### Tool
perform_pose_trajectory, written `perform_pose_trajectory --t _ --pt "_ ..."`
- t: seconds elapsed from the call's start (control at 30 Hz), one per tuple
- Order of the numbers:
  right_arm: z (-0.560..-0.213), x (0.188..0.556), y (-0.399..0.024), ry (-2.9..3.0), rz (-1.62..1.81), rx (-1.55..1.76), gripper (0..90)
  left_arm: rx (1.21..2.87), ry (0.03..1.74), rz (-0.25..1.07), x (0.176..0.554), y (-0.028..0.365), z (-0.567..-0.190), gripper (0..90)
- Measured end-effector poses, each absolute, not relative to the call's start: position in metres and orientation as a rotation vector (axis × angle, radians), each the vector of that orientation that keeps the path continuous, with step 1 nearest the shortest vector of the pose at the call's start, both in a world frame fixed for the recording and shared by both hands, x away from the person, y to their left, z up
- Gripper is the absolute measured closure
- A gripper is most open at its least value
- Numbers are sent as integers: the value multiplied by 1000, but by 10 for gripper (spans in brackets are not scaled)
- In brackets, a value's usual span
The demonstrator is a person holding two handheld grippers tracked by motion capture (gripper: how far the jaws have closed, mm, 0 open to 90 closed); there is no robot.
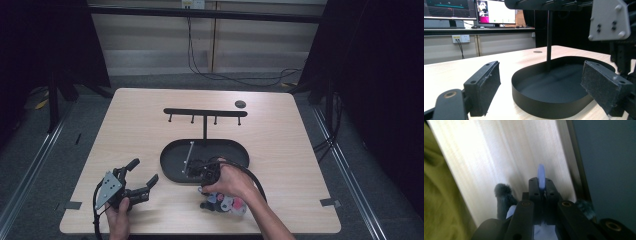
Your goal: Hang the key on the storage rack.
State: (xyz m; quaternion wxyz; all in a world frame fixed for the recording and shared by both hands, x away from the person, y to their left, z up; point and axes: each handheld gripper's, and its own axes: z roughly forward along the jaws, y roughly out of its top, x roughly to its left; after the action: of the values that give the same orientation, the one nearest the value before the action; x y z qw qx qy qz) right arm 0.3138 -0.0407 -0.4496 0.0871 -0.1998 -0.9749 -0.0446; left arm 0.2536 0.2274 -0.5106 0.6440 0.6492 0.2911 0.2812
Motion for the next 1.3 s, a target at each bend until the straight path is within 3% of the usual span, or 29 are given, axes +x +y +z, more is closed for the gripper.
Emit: perform_pose_trajectory --t 0.33,1.3 --pt "-417 311 -55 -2922 -175 -575 872 1479 663 638 254 227 -511 154" --pt "-363 318 -71 -2966 -242 -569 872 1481 657 637 254 227 -511 154"
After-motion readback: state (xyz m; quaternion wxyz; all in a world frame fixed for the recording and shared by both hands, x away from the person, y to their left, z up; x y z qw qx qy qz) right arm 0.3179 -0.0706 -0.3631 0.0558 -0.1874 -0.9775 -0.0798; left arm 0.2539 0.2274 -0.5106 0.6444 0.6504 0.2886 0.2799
